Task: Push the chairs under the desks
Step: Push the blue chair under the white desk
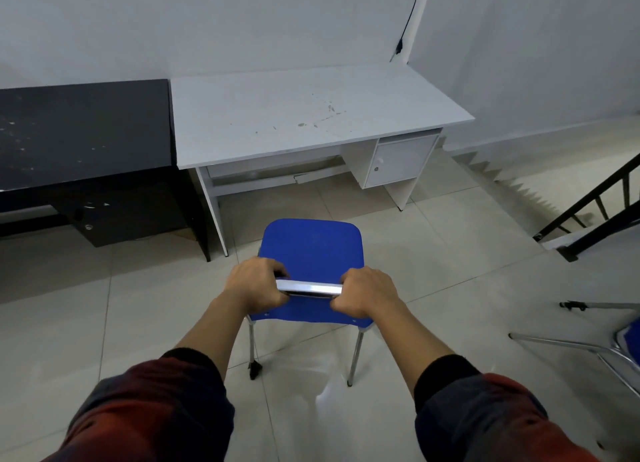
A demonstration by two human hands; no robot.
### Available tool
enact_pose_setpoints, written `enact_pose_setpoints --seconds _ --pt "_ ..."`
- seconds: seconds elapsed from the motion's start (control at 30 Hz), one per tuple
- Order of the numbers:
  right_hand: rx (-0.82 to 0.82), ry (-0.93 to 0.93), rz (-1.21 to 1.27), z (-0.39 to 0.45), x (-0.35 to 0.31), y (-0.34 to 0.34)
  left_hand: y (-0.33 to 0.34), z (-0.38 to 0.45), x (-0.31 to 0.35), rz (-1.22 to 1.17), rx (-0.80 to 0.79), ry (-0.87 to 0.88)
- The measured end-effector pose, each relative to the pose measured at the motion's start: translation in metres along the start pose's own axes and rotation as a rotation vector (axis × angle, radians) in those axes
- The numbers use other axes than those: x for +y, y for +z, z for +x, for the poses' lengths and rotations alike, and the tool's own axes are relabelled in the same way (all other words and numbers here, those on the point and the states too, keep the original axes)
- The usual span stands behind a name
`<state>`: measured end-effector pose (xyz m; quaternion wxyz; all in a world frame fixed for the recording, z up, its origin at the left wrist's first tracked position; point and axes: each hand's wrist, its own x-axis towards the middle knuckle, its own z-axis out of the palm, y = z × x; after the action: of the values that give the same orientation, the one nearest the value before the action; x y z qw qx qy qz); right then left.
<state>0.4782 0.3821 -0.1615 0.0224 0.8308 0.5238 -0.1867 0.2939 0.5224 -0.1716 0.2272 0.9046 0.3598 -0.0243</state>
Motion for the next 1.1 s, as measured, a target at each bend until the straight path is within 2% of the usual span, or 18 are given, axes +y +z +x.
enact_pose_setpoints --seconds 0.2,0.6,0.8,1.1 --pt "0.031 -0.053 -0.01 0.017 0.015 -0.014 0.001 0.014 0.012 -0.024 0.049 -0.041" --pt "0.089 -0.053 -0.057 0.048 0.034 -0.03 -0.005 0.052 0.02 -0.085 0.051 0.013" --pt "0.06 -0.107 -0.069 0.058 0.047 -0.038 0.003 0.06 0.028 -0.076 0.087 -0.029" --pt "0.09 -0.081 -0.083 0.075 0.057 -0.05 0.0 0.084 0.032 -0.119 0.102 0.011"
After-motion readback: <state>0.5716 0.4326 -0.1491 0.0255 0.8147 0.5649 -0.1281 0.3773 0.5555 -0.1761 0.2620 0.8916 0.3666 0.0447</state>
